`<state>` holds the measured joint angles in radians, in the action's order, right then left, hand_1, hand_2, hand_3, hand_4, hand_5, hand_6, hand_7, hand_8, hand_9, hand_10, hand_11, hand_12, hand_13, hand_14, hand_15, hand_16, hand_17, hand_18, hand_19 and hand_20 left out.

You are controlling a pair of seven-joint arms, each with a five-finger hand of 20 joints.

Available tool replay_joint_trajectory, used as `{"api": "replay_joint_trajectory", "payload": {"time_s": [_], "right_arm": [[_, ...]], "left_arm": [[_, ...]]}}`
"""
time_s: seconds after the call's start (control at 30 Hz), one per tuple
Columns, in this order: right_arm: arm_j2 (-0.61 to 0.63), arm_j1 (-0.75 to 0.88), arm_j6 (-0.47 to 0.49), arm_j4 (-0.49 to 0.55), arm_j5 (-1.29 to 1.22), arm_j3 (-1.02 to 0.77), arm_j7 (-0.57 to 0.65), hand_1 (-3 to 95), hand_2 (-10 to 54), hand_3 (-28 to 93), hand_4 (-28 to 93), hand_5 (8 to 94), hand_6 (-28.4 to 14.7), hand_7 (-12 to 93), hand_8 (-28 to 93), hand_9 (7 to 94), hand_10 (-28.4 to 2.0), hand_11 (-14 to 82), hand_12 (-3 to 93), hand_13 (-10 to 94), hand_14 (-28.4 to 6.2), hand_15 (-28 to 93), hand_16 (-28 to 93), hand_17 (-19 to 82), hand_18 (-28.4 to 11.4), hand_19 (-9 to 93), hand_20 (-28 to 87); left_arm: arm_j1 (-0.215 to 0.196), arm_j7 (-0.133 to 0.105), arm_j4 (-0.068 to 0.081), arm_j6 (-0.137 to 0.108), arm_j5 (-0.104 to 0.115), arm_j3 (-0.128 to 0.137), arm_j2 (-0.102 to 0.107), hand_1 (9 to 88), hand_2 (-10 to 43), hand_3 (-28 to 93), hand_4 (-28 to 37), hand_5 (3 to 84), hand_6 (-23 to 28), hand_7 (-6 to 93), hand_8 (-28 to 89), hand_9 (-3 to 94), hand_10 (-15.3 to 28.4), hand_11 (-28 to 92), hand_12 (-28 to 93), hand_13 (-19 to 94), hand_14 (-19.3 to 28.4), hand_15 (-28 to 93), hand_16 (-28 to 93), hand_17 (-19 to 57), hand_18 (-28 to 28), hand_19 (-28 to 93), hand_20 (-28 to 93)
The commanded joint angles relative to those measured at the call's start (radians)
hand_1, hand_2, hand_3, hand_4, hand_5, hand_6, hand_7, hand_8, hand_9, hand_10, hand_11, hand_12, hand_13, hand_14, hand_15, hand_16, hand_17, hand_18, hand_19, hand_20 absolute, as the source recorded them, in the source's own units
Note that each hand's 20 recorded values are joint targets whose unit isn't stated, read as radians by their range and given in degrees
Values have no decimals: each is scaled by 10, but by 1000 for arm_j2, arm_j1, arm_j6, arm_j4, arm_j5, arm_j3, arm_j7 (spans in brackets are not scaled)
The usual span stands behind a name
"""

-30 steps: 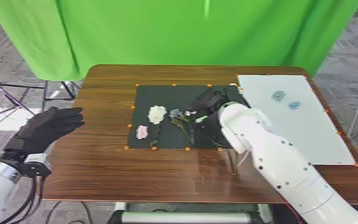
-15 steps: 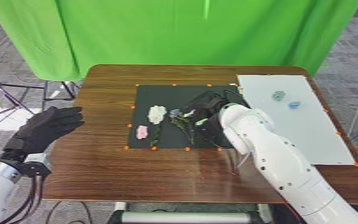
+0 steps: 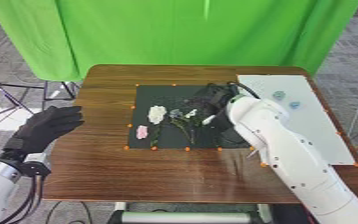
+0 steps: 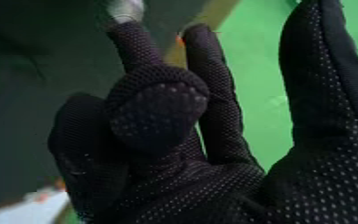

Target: Arrange flowers

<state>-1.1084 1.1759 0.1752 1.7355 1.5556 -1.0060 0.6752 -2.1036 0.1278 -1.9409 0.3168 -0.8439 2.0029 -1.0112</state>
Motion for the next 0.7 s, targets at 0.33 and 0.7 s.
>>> {"api": "replay_joint_trajectory", "payload": {"time_s": [0.33, 0.7], "right_arm": [[160, 54, -168, 96, 501, -154, -17, 353, -95, 583, -127, 595, -3, 85, -69, 644, -175, 91, 148, 894, -40, 544, 322, 599, -145, 932, 519], [195, 112, -36, -73, 542, -252, 91, 320, -95, 592, -152, 458, -52, 63, -24, 478, -203, 64, 222, 789, -72, 644, 302, 551, -163, 932, 549]], "left_arm": [[-12, -2, -2, -4, -2, 5, -3, 254, -12, 596, -193, 461, 38, 95, -46, 411, 140, 156, 135, 306, 197, 162, 44, 2, 159, 99, 175], [-12, 3, 0, -2, -4, 3, -2, 254, -12, 596, -192, 460, 40, 93, -46, 411, 141, 156, 134, 306, 197, 163, 44, 2, 159, 99, 175]]}}
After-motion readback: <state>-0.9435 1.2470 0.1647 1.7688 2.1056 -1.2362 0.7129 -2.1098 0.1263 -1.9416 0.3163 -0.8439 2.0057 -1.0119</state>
